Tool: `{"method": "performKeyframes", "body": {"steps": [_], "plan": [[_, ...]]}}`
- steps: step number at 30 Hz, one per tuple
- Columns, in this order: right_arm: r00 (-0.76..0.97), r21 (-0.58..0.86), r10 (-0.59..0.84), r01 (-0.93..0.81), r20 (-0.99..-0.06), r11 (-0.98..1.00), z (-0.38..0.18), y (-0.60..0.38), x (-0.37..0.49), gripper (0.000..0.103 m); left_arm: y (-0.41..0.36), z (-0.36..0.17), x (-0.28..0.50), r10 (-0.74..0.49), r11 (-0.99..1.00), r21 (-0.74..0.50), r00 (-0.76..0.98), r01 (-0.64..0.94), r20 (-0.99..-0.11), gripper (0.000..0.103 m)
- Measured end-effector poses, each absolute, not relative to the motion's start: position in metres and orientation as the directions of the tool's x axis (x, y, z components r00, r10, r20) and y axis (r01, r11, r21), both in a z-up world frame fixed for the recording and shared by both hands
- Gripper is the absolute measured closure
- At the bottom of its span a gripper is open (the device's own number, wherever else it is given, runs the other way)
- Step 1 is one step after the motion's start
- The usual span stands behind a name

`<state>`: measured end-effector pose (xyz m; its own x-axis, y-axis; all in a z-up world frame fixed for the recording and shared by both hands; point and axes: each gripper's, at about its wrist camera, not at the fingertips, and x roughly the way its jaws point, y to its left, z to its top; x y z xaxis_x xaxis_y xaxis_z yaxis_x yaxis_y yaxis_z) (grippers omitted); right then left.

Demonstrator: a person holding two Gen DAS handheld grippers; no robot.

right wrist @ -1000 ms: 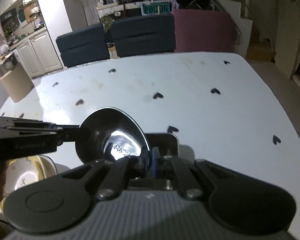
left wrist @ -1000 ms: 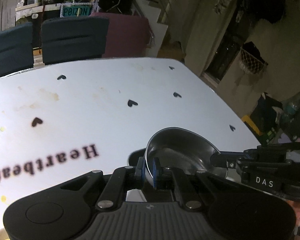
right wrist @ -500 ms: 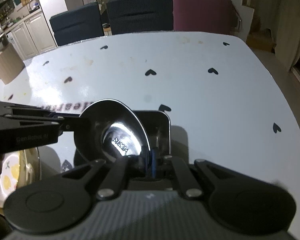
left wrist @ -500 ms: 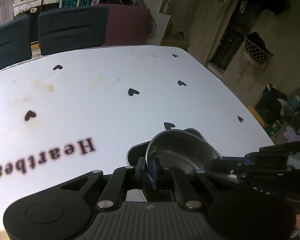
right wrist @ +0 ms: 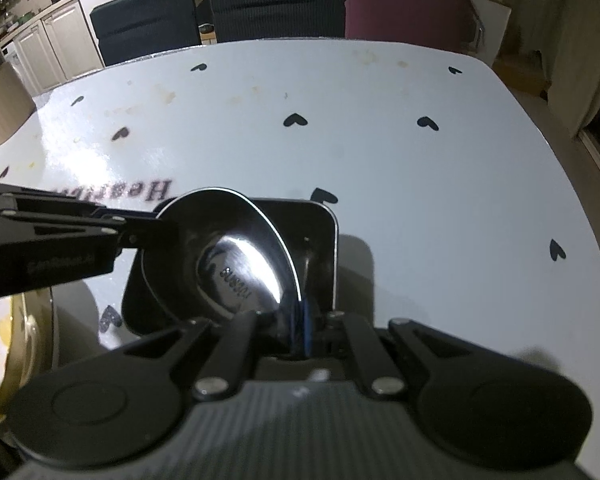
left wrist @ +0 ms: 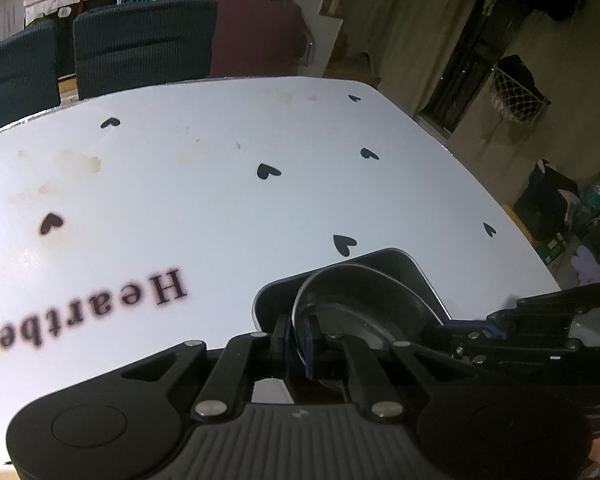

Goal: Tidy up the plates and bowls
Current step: 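Lower the steel bowl into the steel tray with both grippers, then open the left gripper off the bowl while the right gripper holds the tray rim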

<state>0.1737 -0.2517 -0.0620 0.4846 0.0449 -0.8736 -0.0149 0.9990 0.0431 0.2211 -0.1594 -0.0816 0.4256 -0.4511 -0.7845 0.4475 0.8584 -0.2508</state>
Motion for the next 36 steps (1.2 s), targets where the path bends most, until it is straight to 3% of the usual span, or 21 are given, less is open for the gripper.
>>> {"method": "performKeyframes", "body": {"steps": [13, 17, 31, 36], "plan": [[0.474, 0.043, 0.035, 0.006, -0.88, 0.999, -0.065, -0.249, 0.177, 0.097, -0.154, -0.084, 0.227, -0.467, 0.859, -0.288, 0.417, 0.422, -0.78, 0.096], [0.467, 0.043, 0.029, 0.018, -0.884, 0.999, -0.067, -0.25, 0.178, 0.097, -0.15, -0.076, 0.225, -0.489, 0.849, -0.306, 0.422, 0.43, -0.764, 0.084], [0.494, 0.092, 0.066, 0.028, -0.867, 0.995, -0.055, -0.255, 0.174, 0.093, -0.14, -0.057, 0.215, -0.529, 0.829, -0.335, 0.437, 0.448, -0.727, 0.073], [0.535, 0.142, 0.089, 0.059, -0.84, 0.988, -0.042, -0.266, 0.171, 0.093, -0.134, -0.055, 0.213, -0.512, 0.837, -0.318, 0.431, 0.445, -0.743, 0.058]]}}
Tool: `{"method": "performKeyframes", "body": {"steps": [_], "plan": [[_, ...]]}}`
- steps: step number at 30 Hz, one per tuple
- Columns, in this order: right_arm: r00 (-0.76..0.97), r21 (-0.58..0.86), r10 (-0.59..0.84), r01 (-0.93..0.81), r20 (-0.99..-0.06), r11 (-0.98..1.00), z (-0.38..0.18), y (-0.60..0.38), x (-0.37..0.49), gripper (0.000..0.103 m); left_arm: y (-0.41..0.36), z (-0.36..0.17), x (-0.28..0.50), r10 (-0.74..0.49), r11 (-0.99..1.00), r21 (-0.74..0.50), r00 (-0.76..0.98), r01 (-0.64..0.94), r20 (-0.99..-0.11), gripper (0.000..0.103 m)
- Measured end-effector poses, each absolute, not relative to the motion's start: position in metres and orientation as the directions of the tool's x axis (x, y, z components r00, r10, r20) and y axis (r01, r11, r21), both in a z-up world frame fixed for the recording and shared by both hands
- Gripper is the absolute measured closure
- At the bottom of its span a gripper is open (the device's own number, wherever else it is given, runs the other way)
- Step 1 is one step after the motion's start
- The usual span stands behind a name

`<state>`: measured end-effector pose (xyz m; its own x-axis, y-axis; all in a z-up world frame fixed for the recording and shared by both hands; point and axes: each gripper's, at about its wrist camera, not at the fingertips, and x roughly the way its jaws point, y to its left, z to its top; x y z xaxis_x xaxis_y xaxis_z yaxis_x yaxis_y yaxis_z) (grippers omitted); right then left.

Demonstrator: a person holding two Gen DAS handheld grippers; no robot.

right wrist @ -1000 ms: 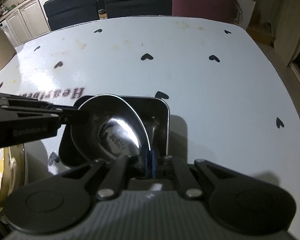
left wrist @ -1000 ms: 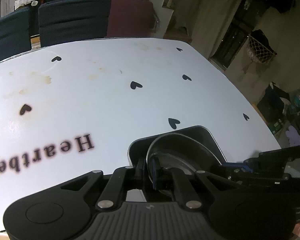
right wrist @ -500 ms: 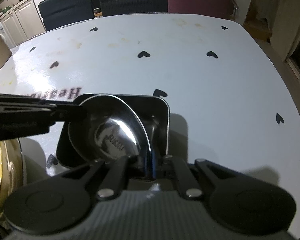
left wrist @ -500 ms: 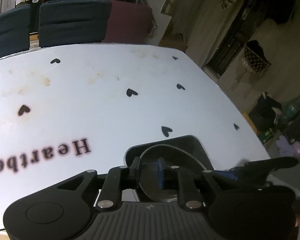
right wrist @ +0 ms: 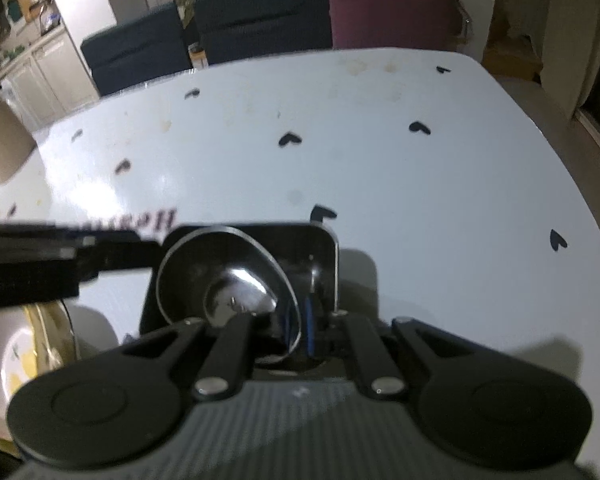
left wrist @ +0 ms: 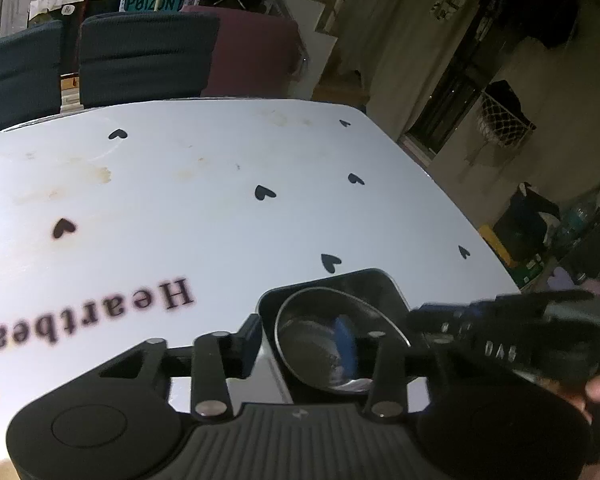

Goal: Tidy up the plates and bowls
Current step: 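Open the left gripper off the bowl while the right gripper holds the tray rim, then close the left gripper on the dark steel tray rim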

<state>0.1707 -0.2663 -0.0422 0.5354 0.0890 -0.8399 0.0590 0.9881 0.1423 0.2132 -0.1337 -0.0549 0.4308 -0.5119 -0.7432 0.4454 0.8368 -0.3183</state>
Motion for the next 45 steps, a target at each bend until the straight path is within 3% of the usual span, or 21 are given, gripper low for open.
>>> {"method": "performKeyframes", "body": {"steps": [3, 16, 30, 36, 42, 45], "plan": [[0.548, 0.156, 0.087, 0.081, -0.832, 0.984, -0.039, -0.272, 0.172, 0.09, -0.133, -0.055, 0.212, -0.5, 0.838, -0.305, 0.413, 0.452, -0.761, 0.051], [0.534, 0.159, 0.079, 0.107, -0.842, 0.981, -0.046, -0.287, 0.19, 0.077, -0.142, -0.071, 0.201, -0.447, 0.813, -0.229, 0.323, 0.536, -0.834, 0.053], [0.48, 0.127, 0.082, 0.062, -0.873, 0.99, -0.061, -0.282, 0.199, 0.078, -0.145, -0.087, 0.209, -0.387, 0.84, -0.187, 0.322, 0.51, -0.864, 0.055], [0.458, 0.128, 0.088, 0.056, -0.884, 0.99, -0.068, -0.286, 0.201, 0.086, -0.144, -0.092, 0.215, -0.387, 0.855, -0.205, 0.323, 0.477, -0.864, 0.057], [0.449, 0.155, 0.12, 0.042, -0.885, 0.987, -0.072, -0.289, 0.202, 0.091, -0.14, -0.096, 0.221, -0.417, 0.862, -0.26, 0.315, 0.436, -0.853, 0.068], [0.443, 0.161, 0.13, 0.032, -0.887, 0.986, -0.074, -0.29, 0.203, 0.092, -0.137, -0.097, 0.223, -0.451, 0.858, -0.317, 0.301, 0.404, -0.84, 0.08]]}}
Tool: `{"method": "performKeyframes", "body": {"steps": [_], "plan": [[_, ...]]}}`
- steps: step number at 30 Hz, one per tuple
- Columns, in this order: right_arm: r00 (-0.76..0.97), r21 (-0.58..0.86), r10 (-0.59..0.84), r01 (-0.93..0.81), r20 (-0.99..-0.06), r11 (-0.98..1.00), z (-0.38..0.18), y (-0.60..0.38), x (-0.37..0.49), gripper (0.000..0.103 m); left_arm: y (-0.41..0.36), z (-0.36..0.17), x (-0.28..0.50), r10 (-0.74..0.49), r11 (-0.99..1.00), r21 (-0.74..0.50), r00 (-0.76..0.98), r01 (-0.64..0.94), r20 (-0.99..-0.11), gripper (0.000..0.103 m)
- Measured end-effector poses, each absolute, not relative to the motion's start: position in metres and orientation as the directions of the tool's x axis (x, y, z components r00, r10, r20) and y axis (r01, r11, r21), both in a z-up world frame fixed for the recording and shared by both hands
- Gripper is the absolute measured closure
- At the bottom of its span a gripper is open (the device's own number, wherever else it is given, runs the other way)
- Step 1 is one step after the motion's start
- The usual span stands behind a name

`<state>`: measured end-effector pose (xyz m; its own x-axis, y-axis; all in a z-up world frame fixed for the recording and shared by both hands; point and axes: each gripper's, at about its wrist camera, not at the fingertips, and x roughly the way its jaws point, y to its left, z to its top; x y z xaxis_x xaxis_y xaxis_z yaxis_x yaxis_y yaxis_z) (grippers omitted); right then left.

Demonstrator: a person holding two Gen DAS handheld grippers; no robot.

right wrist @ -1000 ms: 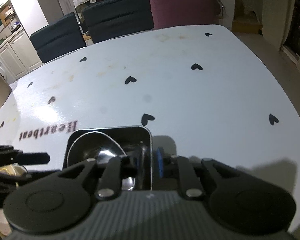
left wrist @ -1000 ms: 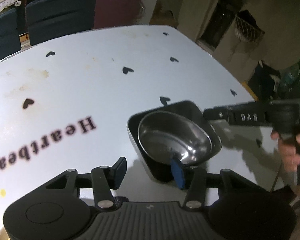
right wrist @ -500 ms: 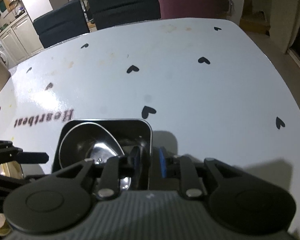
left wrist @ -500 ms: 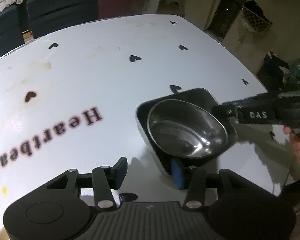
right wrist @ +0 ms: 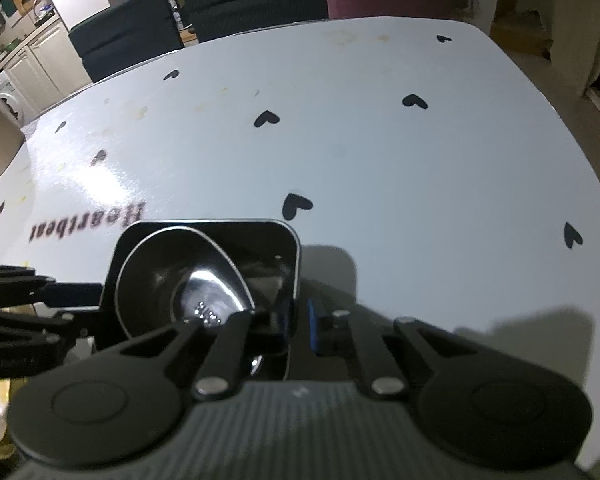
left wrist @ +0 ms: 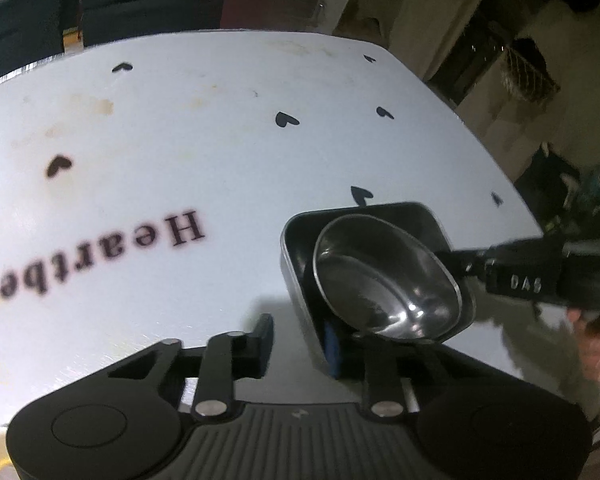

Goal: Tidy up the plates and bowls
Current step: 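Close the left gripper on the dark steel tray rim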

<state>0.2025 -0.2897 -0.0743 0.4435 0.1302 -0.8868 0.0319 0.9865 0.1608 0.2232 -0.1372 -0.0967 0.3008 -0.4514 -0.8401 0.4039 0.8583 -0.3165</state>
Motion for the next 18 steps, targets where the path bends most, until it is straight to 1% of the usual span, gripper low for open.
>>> {"method": "performKeyframes", "body": {"steps": [3, 5, 7, 18], "plan": [[0.438, 0.163, 0.138, 0.021, -0.888, 0.986, -0.074, -0.289, 0.201, 0.093, -0.134, -0.099, 0.227, -0.476, 0.855, -0.363, 0.286, 0.37, -0.831, 0.084], [0.434, 0.172, 0.149, 0.013, -0.888, 0.985, -0.075, -0.289, 0.201, 0.095, -0.132, -0.1, 0.228, -0.494, 0.851, -0.391, 0.28, 0.352, -0.823, 0.089], [0.431, 0.174, 0.155, 0.005, -0.889, 0.985, -0.076, -0.289, 0.2, 0.096, -0.131, -0.101, 0.229, -0.501, 0.85, -0.404, 0.281, 0.339, -0.818, 0.09], [0.433, 0.182, 0.165, -0.003, -0.886, 0.983, -0.076, -0.29, 0.199, 0.096, -0.124, -0.101, 0.232, -0.519, 0.848, -0.435, 0.317, 0.301, -0.794, 0.091]]}}
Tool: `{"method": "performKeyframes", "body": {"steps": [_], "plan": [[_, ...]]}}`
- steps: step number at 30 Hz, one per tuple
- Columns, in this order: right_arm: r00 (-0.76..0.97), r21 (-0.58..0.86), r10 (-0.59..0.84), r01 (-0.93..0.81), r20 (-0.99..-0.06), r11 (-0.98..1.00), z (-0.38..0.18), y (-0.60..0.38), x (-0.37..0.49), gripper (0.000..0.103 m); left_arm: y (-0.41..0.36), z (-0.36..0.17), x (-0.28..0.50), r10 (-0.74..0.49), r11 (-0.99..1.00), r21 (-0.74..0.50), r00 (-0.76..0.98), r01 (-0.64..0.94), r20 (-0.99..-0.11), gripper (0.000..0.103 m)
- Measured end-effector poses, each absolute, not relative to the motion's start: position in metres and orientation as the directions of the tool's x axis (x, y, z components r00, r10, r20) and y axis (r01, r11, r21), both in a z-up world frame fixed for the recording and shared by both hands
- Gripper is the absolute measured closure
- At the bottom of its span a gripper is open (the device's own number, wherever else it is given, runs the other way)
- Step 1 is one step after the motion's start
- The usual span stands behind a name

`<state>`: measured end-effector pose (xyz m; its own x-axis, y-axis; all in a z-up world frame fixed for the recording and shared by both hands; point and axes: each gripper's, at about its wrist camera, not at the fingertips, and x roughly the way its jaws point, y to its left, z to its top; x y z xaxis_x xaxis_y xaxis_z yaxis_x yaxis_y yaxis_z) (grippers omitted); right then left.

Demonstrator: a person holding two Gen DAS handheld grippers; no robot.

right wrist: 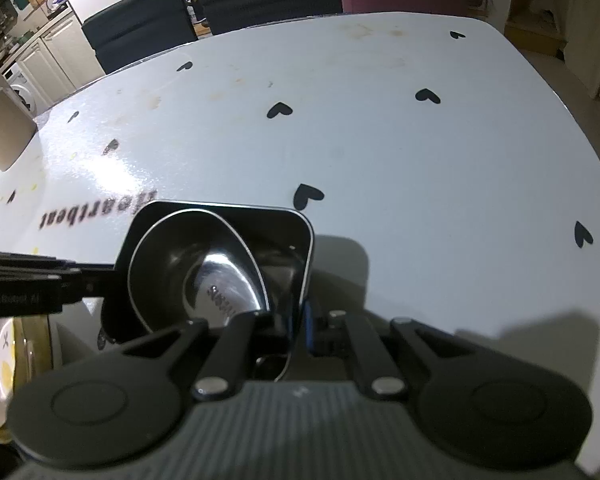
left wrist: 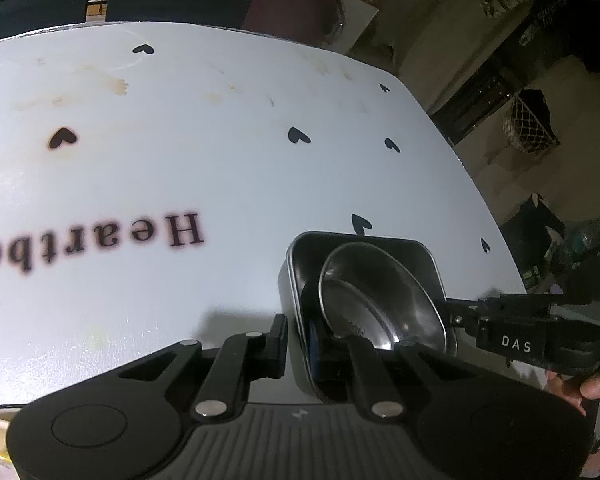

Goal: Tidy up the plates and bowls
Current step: 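Close the left gripper on the dark steel tray rim, then lift the dark tray holding the bowl with both grippers toward the cream bowl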

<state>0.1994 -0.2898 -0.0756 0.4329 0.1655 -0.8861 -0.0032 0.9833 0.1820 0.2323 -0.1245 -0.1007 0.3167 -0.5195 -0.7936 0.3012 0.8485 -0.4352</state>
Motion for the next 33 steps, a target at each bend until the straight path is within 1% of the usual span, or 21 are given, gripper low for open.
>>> {"method": "performKeyframes", "body": {"steps": [2, 12, 19, 25, 33], "plan": [[0.433, 0.183, 0.166, -0.003, -0.886, 0.983, -0.076, -0.289, 0.199, 0.096, -0.125, -0.1, 0.232, -0.525, 0.846, -0.441, 0.315, 0.3, -0.791, 0.094], [0.438, 0.199, 0.179, 0.001, -0.881, 0.98, -0.078, -0.292, 0.2, 0.096, -0.128, -0.099, 0.231, -0.517, 0.85, -0.432, 0.319, 0.303, -0.794, 0.094], [0.446, 0.208, 0.187, -0.002, -0.875, 0.978, -0.075, -0.291, 0.197, 0.096, -0.123, -0.099, 0.231, -0.518, 0.851, -0.442, 0.324, 0.283, -0.792, 0.096], [0.472, 0.228, 0.195, 0.013, -0.86, 0.974, -0.067, -0.294, 0.193, 0.096, -0.113, -0.086, 0.229, -0.55, 0.834, -0.479, 0.358, 0.274, -0.754, 0.098], [0.548, 0.286, 0.228, 0.022, -0.805, 0.958, -0.044, -0.298, 0.179, 0.096, -0.096, -0.056, 0.219, -0.59, 0.807, -0.519, 0.415, 0.282, -0.692, 0.098]]}}
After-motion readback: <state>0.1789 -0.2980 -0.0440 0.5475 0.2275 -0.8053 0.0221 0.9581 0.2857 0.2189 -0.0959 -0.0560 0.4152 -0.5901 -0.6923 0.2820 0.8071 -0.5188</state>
